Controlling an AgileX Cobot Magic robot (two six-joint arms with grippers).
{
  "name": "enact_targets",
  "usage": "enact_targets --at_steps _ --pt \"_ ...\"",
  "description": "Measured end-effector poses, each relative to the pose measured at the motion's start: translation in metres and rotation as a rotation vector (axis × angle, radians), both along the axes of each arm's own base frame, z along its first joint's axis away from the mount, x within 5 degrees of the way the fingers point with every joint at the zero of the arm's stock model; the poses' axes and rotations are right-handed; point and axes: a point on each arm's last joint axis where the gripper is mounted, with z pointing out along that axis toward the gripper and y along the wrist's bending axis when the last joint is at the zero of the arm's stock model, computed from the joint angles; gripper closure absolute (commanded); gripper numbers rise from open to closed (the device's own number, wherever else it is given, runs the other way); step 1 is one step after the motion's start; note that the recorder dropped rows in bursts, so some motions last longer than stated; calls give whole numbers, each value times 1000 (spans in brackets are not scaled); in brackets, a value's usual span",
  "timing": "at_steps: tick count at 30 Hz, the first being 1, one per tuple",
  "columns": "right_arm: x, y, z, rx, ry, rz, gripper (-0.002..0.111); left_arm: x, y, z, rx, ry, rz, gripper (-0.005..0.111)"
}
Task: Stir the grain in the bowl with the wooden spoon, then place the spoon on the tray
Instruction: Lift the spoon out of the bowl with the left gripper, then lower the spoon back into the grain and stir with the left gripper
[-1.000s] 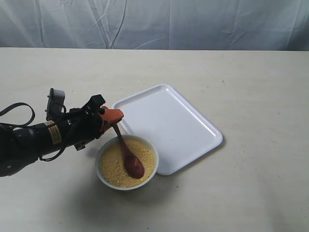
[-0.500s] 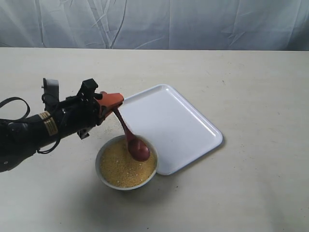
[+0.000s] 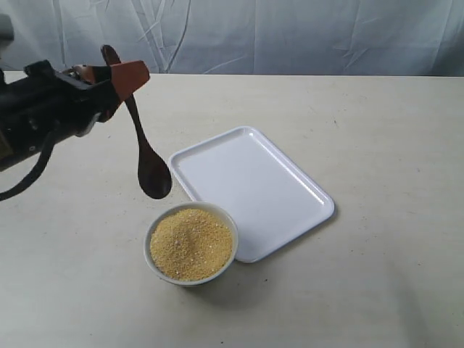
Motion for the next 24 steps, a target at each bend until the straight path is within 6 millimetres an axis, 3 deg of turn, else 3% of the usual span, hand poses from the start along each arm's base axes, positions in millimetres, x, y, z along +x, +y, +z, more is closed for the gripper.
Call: enact_targets --at_steps 3,9,24 --pt "0 0 0 0 0 0 108 -15 -1 3 71 -100 -2 107" --pt "0 0 0 0 0 0 108 -29 1 -22 79 -153 2 107" --pt "0 0 0 0 0 0 108 -12 -11 -67 115 -139 -40 107"
